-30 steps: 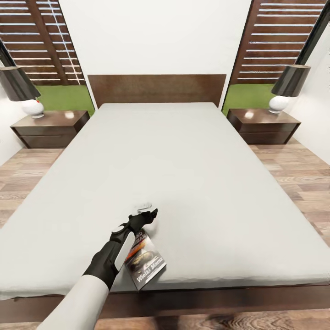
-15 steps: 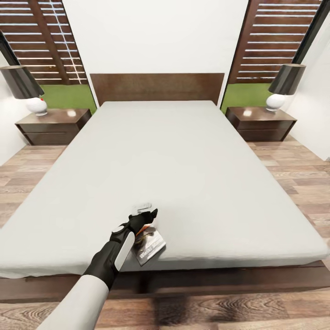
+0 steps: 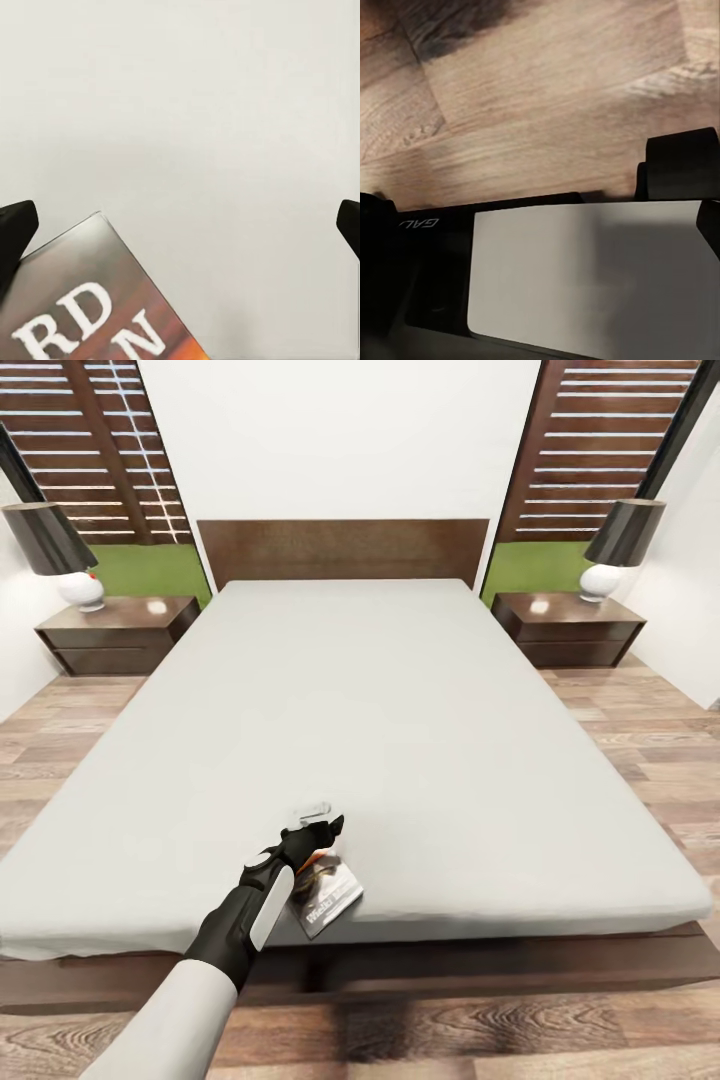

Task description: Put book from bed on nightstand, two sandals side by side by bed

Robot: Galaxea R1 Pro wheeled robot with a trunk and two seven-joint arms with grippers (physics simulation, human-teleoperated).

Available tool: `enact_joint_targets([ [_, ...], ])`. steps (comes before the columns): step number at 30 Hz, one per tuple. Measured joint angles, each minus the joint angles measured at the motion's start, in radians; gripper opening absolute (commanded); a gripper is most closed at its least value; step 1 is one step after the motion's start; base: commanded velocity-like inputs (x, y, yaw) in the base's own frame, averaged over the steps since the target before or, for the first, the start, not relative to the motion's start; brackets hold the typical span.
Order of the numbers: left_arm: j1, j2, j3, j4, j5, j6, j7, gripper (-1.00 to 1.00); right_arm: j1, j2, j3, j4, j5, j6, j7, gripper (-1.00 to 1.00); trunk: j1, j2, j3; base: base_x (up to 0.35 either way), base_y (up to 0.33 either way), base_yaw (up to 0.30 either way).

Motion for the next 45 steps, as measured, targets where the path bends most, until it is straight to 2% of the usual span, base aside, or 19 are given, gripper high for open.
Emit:
enact_joint_targets([
  [31,0.0,0.0,0.0,0.0,0.0,0.0,0.0,1.0,0.0,-0.001,0.0,0.0,-0.001,0.001,-0.001,1.0,0.0,0.0,0.0,-0.004,0.0,0.0],
  [45,0.0,0.0,0.0,0.0,0.001,0.0,0.0,1.0,0.0,-0.003,0.0,0.0,-0.006,0.001,0.001,1.0,0.0,0.0,0.0,-0.076,0.0,0.0],
])
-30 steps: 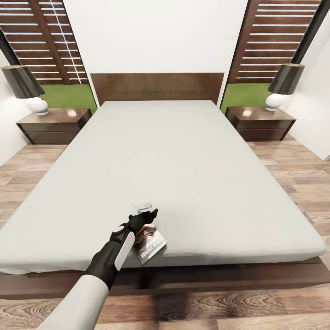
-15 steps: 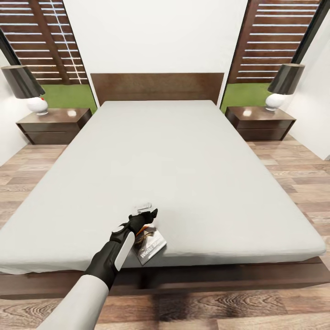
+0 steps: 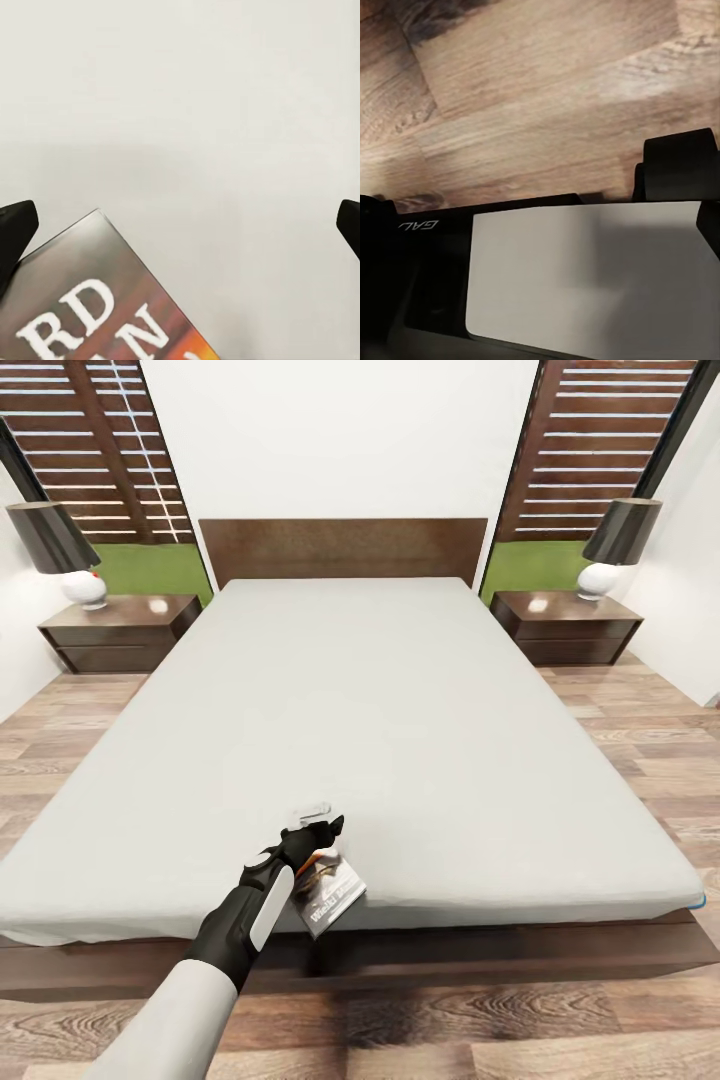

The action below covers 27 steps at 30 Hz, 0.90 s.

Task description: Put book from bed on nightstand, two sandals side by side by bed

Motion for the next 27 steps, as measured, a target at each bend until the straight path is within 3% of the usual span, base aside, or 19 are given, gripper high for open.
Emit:
enact_joint_targets([
  [14,0.0,-0.001,-0.001,0.0,0.0,0.001,0.0,1.0,0.0,-0.004,0.0,0.0,-0.001,0.0,0.001,1.0,0.0,0.0,0.0,0.0,0.0,0.0],
  [27,0.0,-0.003,-0.002,0.002,0.0,0.002,0.0,1.0,0.0,-0.005,0.0,0.0,-0.001,0.0,0.0,1.0,-0.05,0.091,0.041,0.0,0.0,0.0],
])
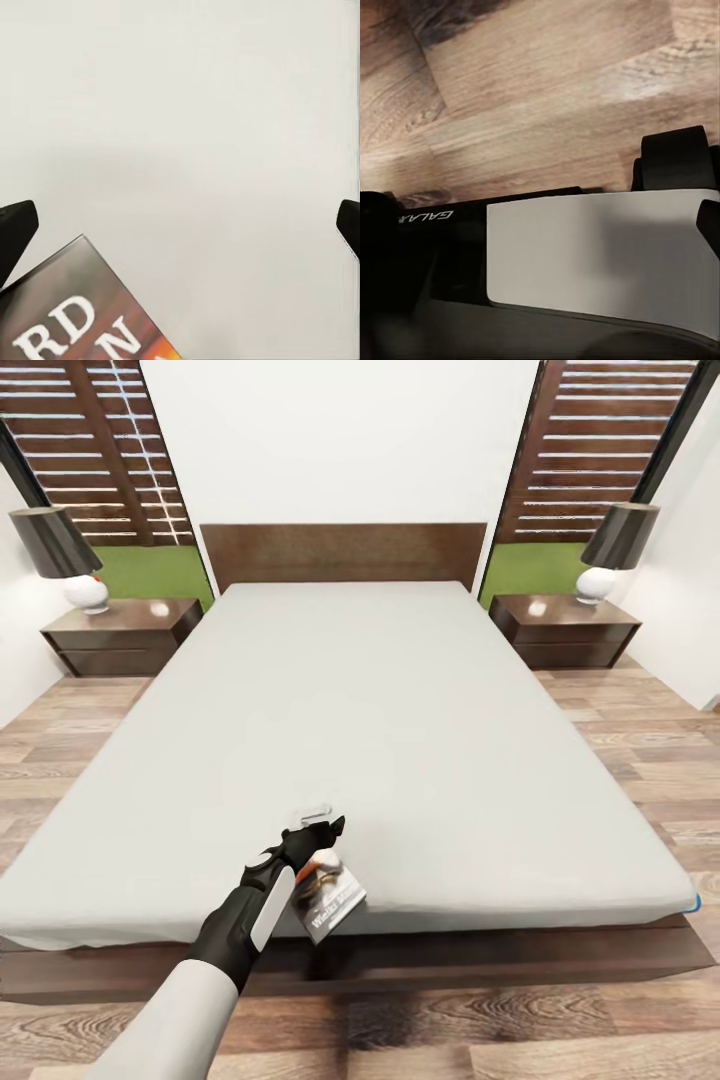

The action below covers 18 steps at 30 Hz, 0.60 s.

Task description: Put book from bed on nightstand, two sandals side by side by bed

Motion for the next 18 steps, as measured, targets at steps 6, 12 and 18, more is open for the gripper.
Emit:
enact_joint_targets([
  [6,0.0,0.0,0.0,0.001,0.0,0.0,0.0,1.0,0.0,0.0,0.0,0.0,0.0,0.0,0.0,1.0,-0.023,0.042,0.019,0.0,0.0,0.0],
  [12,0.0,0.0,0.0,0.001,0.0,0.001,0.0,1.0,0.0,0.0,0.0,0.0,0.0,0.0,0.0,1.0,-0.046,0.084,0.038,0.0,0.0,0.0],
  [18,0.0,0.0,0.0,0.001,0.0,0.001,0.0,1.0,0.0,0.0,0.0,0.0,0.0,0.0,0.0,1.0,-0.069,0.126,0.056,0.0,0.0,0.0],
])
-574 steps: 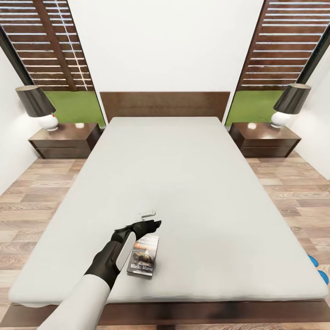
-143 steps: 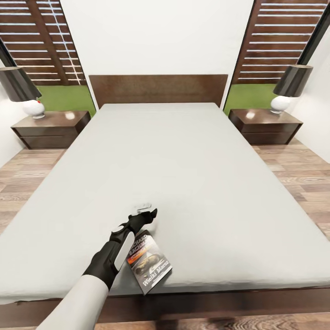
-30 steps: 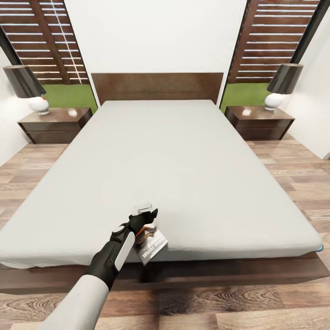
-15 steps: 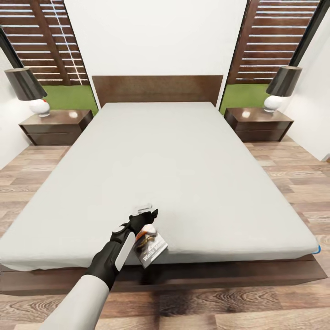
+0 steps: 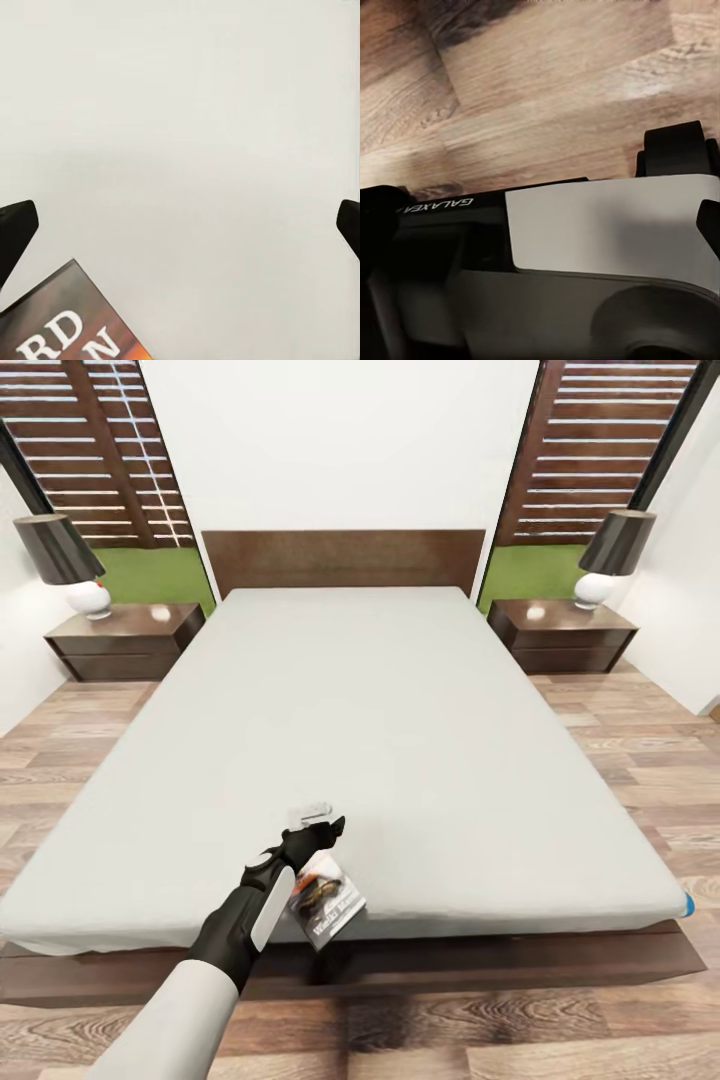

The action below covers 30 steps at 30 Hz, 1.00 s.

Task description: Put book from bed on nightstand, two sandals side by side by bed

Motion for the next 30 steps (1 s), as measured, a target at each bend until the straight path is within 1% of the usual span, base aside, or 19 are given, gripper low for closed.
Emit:
enact_joint_targets([
  [5,0.0,0.0,0.0,0.0,0.002,0.002,-0.005,1.0,0.0,0.0,0.0,0.0,0.0,0.0,0.0,1.0,-0.019,0.035,0.016,0.0,0.0,0.0],
  [8,0.0,0.001,0.0,-0.001,0.012,0.003,-0.007,1.0,0.0,0.0,0.0,0.0,0.0,-0.001,0.0,1.0,-0.031,0.056,0.025,0.0,0.0,0.0],
  [10,0.0,0.003,0.002,-0.002,0.052,0.004,-0.018,1.0,0.0,0.0,0.0,0.0,0.0,-0.001,0.0,1.0,-0.038,0.07,0.031,0.0,0.0,0.0],
  [11,0.0,0.004,0.003,-0.003,0.069,0.005,-0.03,1.0,0.0,0.0,0.0,0.0,0.0,-0.001,0.0,1.0,-0.042,0.077,0.034,0.0,0.0,0.0],
  [13,0.0,0.006,0.005,-0.004,0.092,0.01,-0.058,1.0,0.0,0.0,0.0,0.0,0.0,-0.001,0.0,1.0,-0.05,0.091,0.041,0.0,0.0,0.0],
  [14,0.0,0.006,0.005,-0.004,0.099,0.013,-0.07,1.0,0.0,0.0,0.0,0.0,0.0,-0.001,0.0,1.0,-0.054,0.098,0.044,0.0,0.0,0.0],
  [15,0.0,0.007,0.006,-0.004,0.109,0.024,-0.094,1.0,0.0,0.0,0.0,0.0,0.0,-0.001,0.0,1.0,-0.058,0.105,0.047,0.0,0.0,0.0],
  [17,0.0,0.008,0.008,-0.004,0.119,0.047,-0.132,1.0,0.0,-0.001,0.0,0.0,0.0,-0.001,0.0,1.0,-0.065,0.119,0.053,0.0,0.0,0.0],
  [22,0.0,0.009,0.008,-0.006,0.127,0.09,-0.219,1.0,0.0,-0.001,0.0,0.0,0.0,-0.001,0.0,1.0,-0.084,0.154,0.069,0.0,0.0,0.0],
  [26,0.0,0.008,0.003,-0.008,0.127,0.095,-0.236,1.0,0.0,-0.003,0.0,0.0,0.0,-0.001,0.0,1.0,-0.1,0.182,0.081,0.0,0.0,0.0],
  [29,0.0,0.008,0.001,-0.008,0.128,0.101,-0.27,1.0,0.0,-0.004,0.0,0.0,0.0,-0.001,0.0,1.0,-0.111,0.203,0.091,0.0,0.0,0.0],
  [30,0.0,0.008,0.002,-0.008,0.127,0.13,-0.309,1.0,0.0,-0.004,-0.001,0.0,0.0,-0.001,0.0,1.0,-0.115,0.21,0.094,0.0,0.0,0.0],
])
